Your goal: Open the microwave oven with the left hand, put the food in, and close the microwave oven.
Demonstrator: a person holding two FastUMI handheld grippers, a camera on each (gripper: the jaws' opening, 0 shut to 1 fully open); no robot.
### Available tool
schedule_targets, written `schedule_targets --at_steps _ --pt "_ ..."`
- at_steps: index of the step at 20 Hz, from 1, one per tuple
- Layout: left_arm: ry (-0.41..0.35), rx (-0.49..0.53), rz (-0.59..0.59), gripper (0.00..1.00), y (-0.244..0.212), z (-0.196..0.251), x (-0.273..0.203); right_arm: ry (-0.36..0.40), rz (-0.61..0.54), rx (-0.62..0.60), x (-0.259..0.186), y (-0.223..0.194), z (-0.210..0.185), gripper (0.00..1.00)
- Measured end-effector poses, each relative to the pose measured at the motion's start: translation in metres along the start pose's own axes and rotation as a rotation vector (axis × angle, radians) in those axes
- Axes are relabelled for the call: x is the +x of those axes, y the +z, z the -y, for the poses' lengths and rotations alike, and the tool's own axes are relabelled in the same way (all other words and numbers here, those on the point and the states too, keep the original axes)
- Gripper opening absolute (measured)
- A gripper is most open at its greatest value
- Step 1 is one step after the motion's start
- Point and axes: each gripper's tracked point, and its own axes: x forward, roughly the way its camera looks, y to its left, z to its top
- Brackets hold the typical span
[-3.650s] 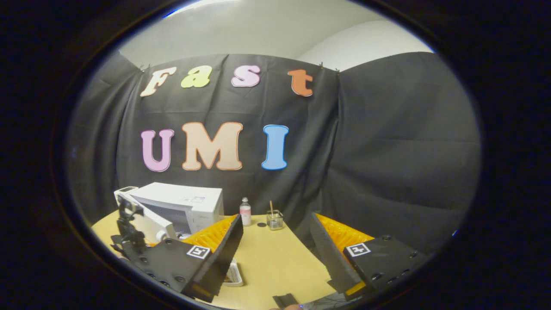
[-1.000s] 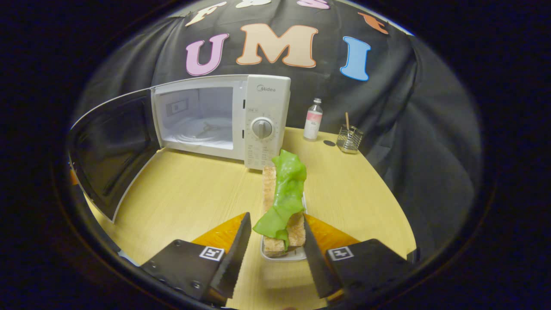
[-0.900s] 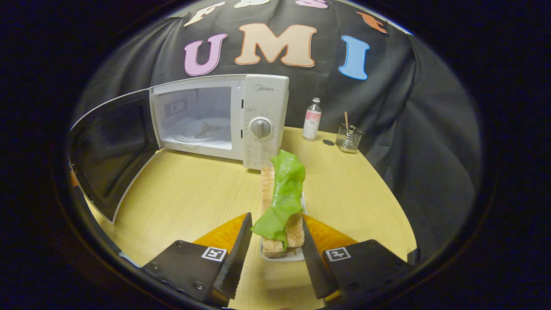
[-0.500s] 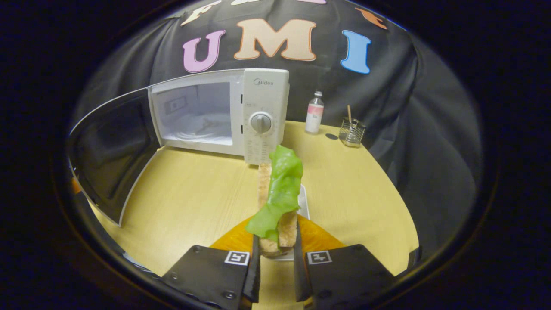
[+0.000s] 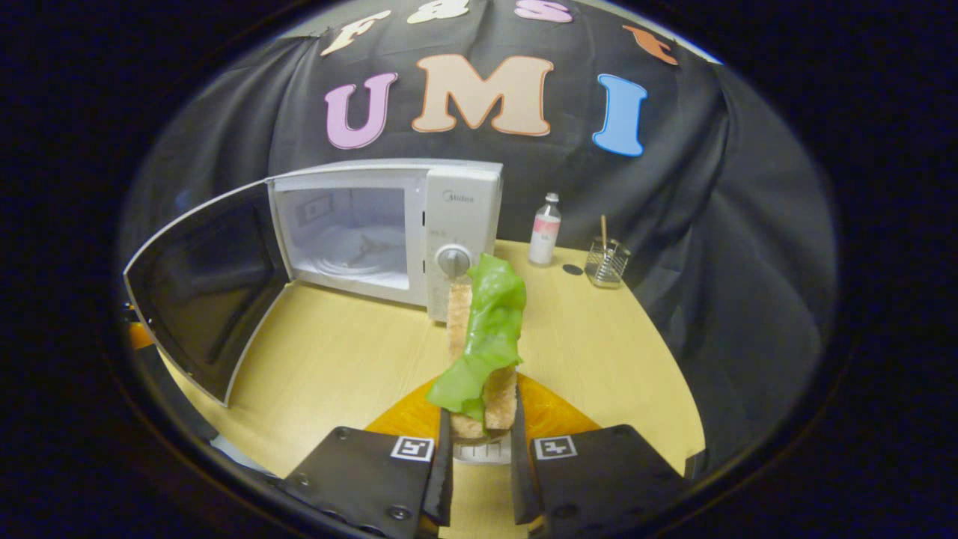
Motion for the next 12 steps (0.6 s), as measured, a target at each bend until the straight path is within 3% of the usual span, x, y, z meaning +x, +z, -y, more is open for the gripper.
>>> schedule_targets --at_steps 1,5,6,7,12 --pt "-0.013 0.002 -0.004 0.97 0.002 0.003 -0.006 0.006 0.005 0.001 -0.003 0.005 -0.001 0.29" --pt "0.019 0.087 0.071 0.98 0.029 -0.001 -0.025 0.040 0.011 0.043 -0.006 0.021 -0.013 0.29" --pt "0.024 0.100 0.083 0.99 0.032 0.000 -0.029 0.051 0.008 0.071 -0.006 0.023 -0.018 0.34" --pt "0.016 0.108 0.095 0.99 0.034 0.005 -0.033 0.062 0.001 0.103 -0.004 0.027 -0.024 0.29" --pt "-0.021 0.106 0.137 0.98 0.044 0.012 -0.045 0.139 -0.016 0.268 0.006 0.049 -0.067 0.29"
